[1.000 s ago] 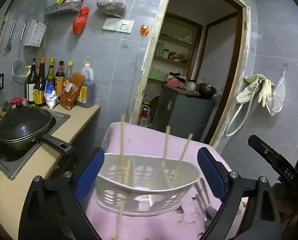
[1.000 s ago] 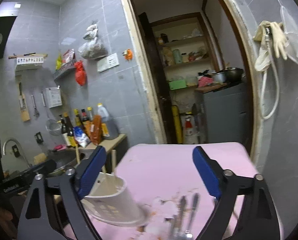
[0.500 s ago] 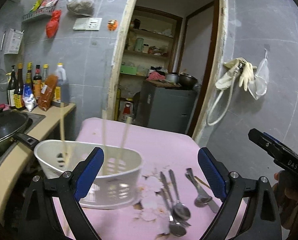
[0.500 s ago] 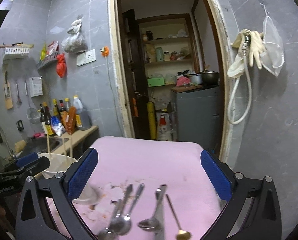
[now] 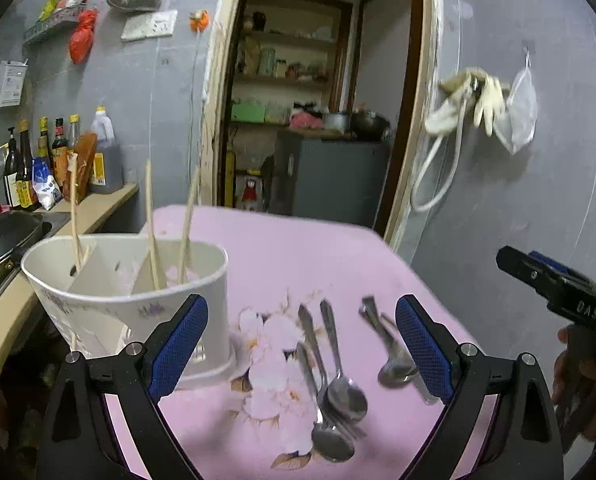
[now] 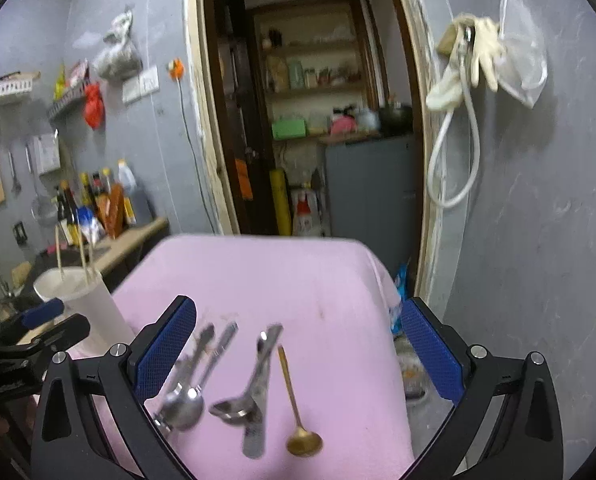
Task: Organize utensils
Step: 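Move both grippers from the basket to the utensils on the pink table, then close the left gripper on a silver spoon while the right gripper grasps the gold spoon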
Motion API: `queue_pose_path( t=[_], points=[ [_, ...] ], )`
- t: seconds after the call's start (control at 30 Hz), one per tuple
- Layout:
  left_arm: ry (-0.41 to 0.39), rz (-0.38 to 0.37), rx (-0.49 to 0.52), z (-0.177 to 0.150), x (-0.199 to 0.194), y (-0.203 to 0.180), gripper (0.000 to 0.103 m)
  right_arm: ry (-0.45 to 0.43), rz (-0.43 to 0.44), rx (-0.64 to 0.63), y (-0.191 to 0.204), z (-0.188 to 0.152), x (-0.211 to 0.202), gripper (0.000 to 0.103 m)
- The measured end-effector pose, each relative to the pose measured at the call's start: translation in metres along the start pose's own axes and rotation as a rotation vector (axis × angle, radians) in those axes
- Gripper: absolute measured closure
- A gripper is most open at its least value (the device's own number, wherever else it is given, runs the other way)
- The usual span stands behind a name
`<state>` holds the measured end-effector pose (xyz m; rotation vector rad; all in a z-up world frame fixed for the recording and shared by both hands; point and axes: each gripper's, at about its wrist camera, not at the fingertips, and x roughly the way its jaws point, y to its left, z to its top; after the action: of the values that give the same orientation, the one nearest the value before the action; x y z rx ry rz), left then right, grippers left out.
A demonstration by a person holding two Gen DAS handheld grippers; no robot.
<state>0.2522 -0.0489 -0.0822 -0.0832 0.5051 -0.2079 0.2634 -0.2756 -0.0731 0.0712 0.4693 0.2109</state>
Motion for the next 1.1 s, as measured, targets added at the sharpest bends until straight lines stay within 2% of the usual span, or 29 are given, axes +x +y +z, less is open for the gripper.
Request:
queue_pose_path(
  t=[0.1, 0.17, 0.23, 0.3, 0.4, 0.47, 0.53, 0.6, 0.7, 0.77, 0.9, 1.1],
  points=[
    [0.050, 0.008, 0.010, -0.009, 0.013, -0.004, 0.012, 0.066, -0.004, -0.008, -0.005, -0.007, 0.016, 0.000],
    [0.071, 0.012, 0.008, -0.014, 0.020, -0.005, 0.014, 0.118, -0.009, -0.013, -0.007, -0.013, 0.028, 0.006],
    [0.111, 0.009, 0.009, -0.020, 0.031, -0.006, 0.021, 0.158, -0.007, -0.018, -0.010, -0.016, 0.038, 0.011],
    [0.160, 0.014, 0.017, -0.025, 0.043, -0.008, 0.038, 0.213, -0.006, -0.036, -0.010, -0.021, 0.051, 0.018],
    [0.229, 0.011, 0.019, -0.030, 0.058, -0.007, 0.055, 0.274, 0.019, -0.050, -0.011, -0.029, 0.065, 0.028],
    [0.273, 0.013, 0.016, -0.035, 0.069, -0.006, 0.060, 0.305, 0.029, -0.066, -0.010, -0.033, 0.074, 0.037],
    [0.311, 0.013, 0.013, -0.039, 0.077, -0.004, 0.064, 0.326, 0.041, -0.078, -0.009, -0.035, 0.079, 0.040],
    [0.353, 0.012, 0.003, -0.043, 0.086, -0.002, 0.072, 0.348, 0.058, -0.098, -0.007, -0.038, 0.084, 0.043],
    [0.415, 0.004, -0.013, -0.048, 0.099, 0.002, 0.076, 0.384, 0.069, -0.132, -0.002, -0.042, 0.093, 0.055],
    [0.440, -0.008, -0.035, -0.048, 0.104, 0.007, 0.086, 0.410, 0.072, -0.148, -0.001, -0.045, 0.099, 0.063],
    [0.467, -0.014, -0.052, -0.046, 0.111, 0.012, 0.087, 0.444, 0.081, -0.148, -0.003, -0.051, 0.105, 0.066],
    [0.499, 0.001, 0.000, -0.042, 0.121, 0.007, 0.087, 0.454, 0.078, -0.148, -0.003, -0.052, 0.106, 0.066]
  ],
)
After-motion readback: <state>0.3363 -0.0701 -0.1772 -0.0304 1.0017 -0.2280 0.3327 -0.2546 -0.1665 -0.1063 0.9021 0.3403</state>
